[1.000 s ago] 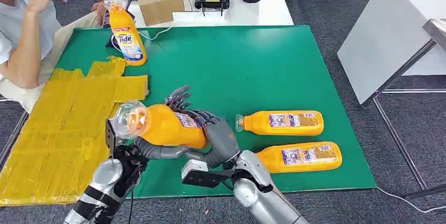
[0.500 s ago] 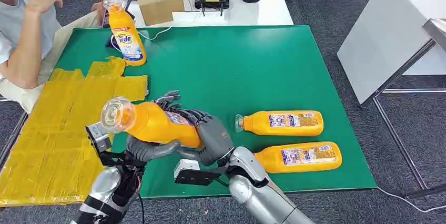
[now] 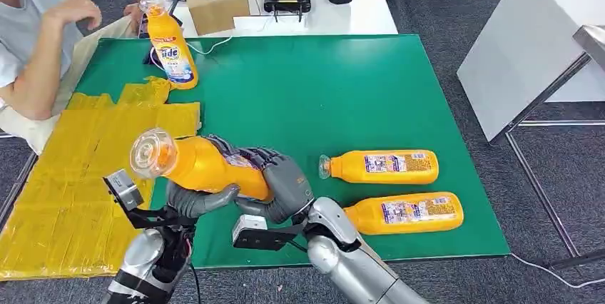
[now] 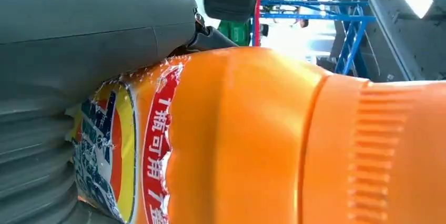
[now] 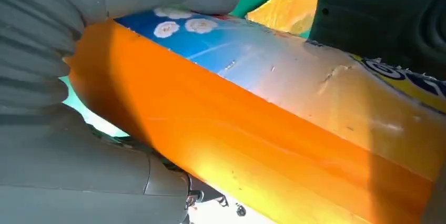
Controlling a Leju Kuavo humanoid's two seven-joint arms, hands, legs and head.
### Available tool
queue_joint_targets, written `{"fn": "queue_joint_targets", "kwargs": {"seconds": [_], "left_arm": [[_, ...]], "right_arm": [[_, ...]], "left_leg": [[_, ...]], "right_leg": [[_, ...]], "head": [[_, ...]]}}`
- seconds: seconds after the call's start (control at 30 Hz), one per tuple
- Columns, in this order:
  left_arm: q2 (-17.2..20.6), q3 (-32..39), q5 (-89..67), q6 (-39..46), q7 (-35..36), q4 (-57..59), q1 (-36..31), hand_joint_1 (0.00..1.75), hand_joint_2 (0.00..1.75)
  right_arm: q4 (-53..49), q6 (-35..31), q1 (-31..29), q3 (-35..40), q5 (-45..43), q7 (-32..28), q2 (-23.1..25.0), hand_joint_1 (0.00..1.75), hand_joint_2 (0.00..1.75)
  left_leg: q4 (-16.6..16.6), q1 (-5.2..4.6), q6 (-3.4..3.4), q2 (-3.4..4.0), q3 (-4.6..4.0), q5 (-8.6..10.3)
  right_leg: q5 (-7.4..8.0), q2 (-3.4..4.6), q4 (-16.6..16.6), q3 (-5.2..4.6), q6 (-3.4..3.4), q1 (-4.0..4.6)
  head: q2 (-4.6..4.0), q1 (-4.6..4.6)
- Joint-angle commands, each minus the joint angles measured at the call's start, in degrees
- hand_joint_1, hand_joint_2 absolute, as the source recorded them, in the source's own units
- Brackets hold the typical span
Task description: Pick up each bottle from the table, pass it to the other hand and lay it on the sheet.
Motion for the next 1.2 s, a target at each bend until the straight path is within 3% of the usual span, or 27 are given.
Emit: {"fn": "queue_joint_targets", "kwargs": {"seconds": [0.03, 0.13, 0.23, 0.3, 0.47, 0.5, 0.53, 0.63, 0.73, 0.8, 0.83, 0.97, 1.17, 1.2], "left_arm": [[-1.7, 1.4, 0.0, 1.1, -0.9, -0.3, -3.3, 1.75, 1.75], [-1.5, 1.4, -0.5, 1.7, -1.1, -0.5, -3.2, 1.75, 1.75], [-0.7, 1.0, -7.2, 7.3, -2.7, -0.7, -3.6, 1.75, 1.75], [-0.1, 0.2, -28.0, 24.6, -4.4, 0.4, -4.5, 1.75, 1.75], [1.8, 0.3, -61.4, 42.1, 8.1, 10.0, -9.8, 1.75, 1.75], [2.2, 1.0, -71.7, 44.5, 13.2, 12.7, -11.2, 1.75, 1.75], [2.3, 1.4, -71.6, 44.4, 13.0, 13.9, -11.8, 1.75, 1.75], [2.3, 1.4, -71.6, 44.4, 13.0, 13.9, -11.8, 1.75, 1.75], [4.3, 1.0, -103.5, 44.5, 29.0, 27.0, -18.2, 1.75, 1.75], [6.4, -5.2, -104.4, 41.8, 34.9, 40.8, -25.1, 1.75, 1.75], [6.1, -5.0, -104.4, 43.4, 34.7, 43.6, -26.1, 1.75, 1.75], [6.4, -5.8, -104.4, 34.1, 39.8, 59.6, -32.9, 1.75, 1.75], [8.0, -1.8, -103.4, 31.7, 41.9, 65.4, -32.9, 1.75, 1.75], [8.0, -0.1, -102.4, 31.2, 41.9, 66.0, -32.5, 1.75, 1.75]], "right_arm": [[4.1, -2.4, 1.4, -0.4, -1.7, -0.3, -1.5, 0.03, 1.75], [3.1, -2.8, 1.9, -1.0, -2.2, -0.4, -1.6, 0.00, 1.75], [-0.6, -3.8, 3.5, -3.5, -4.2, -1.0, -2.1, 0.00, 1.75], [-6.5, -6.1, 5.8, -5.4, -3.4, -0.5, -3.8, 0.00, 1.75], [-24.2, -9.6, 13.5, -12.8, -3.2, -0.9, -6.6, 0.00, 1.75], [-26.6, -10.7, 14.5, -13.8, -3.2, -1.7, -6.7, 0.00, 1.75], [-28.2, -10.3, 15.1, -14.0, -3.3, -1.5, -7.1, 0.00, 1.75], [-28.2, -10.3, 15.1, -14.0, -3.3, -1.5, -7.1, 0.00, 1.75], [-32.2, -14.4, 16.0, -16.0, -5.3, -4.6, -6.6, 0.00, 1.75], [-35.5, -15.5, 16.0, -16.8, -5.9, -5.2, -6.6, 0.00, 1.75], [-36.0, -15.2, 16.0, -16.8, -5.9, -5.0, -6.6, 0.00, 1.75], [-38.5, -17.5, 16.0, -17.1, -4.6, -5.3, -6.7, 0.00, 1.75], [-37.0, -17.8, 16.5, -17.8, -4.1, -4.5, -7.1, 0.00, 1.75], [-36.0, -16.9, 16.1, -17.5, -3.8, -4.1, -7.4, 0.00, 1.75]], "left_leg": [[0.0, 0.07, -0.04, -0.19, 0.15, -0.03], [0.0, 0.07, -0.04, -0.20, 0.16, -0.04], [0.0, 0.12, -0.08, -0.30, 0.40, -0.17], [0.0, 0.07, -0.05, -0.22, 0.16, -0.05], [0.0, 0.04, -0.05, -0.37, 0.19, -0.06], [0.0, 0.00, -0.03, -0.31, 0.10, 0.00], [0.0, 0.06, -0.08, -0.52, 0.35, -0.12], [0.0, 0.02, -0.04, -0.20, 0.13, -0.04], [0.0, 0.07, -0.10, -0.22, 0.36, -0.15], [0.0, 0.00, -0.06, -0.31, 0.17, 0.01], [0.0, 0.07, -0.10, -0.42, 0.38, -0.06], [0.0, 0.02, -0.03, -0.15, 0.19, 0.03], [0.0, 0.08, -0.04, 0.14, 0.41, -0.09], [0.1, 0.17, -0.11, 0.11, 0.78, -0.32]], "right_leg": [[-0.07, -0.04, -0.1, 0.23, -0.05, 0.05], [-0.08, -0.03, -0.1, 0.23, -0.05, 0.04], [-0.21, 0.02, 0.0, 0.52, -0.10, 0.06], [-0.09, -0.02, 0.0, 0.23, -0.06, 0.04], [-0.15, -0.16, 0.0, 0.32, -0.06, 0.00], [-0.08, -0.16, 0.0, 0.20, -0.04, -0.02], [-0.24, -0.23, 0.0, 0.53, -0.09, 0.01], [-0.06, -0.04, 0.0, 0.24, -0.05, 0.00], [-0.15, 0.06, 0.0, 0.45, -0.10, 0.03], [-0.07, -0.15, 0.0, 0.24, -0.06, -0.03], [-0.17, -0.13, 0.0, 0.50, -0.12, 0.02], [-0.01, 0.02, 0.0, 0.23, -0.05, 0.00], [-0.03, 0.28, -0.1, 0.41, -0.10, 0.04], [-0.23, 0.46, 0.0, 0.82, -0.18, 0.08]], "head": [[0.02, 0.00], [0.00, 0.00], [0.00, 0.00], [0.00, 0.00], [0.00, 0.00], [0.00, 0.02], [0.00, 0.02], [0.00, 0.02], [0.00, 0.00], [0.00, 0.02], [0.00, 0.02], [0.00, 0.00], [0.00, 0.00], [0.00, 0.02]]}}
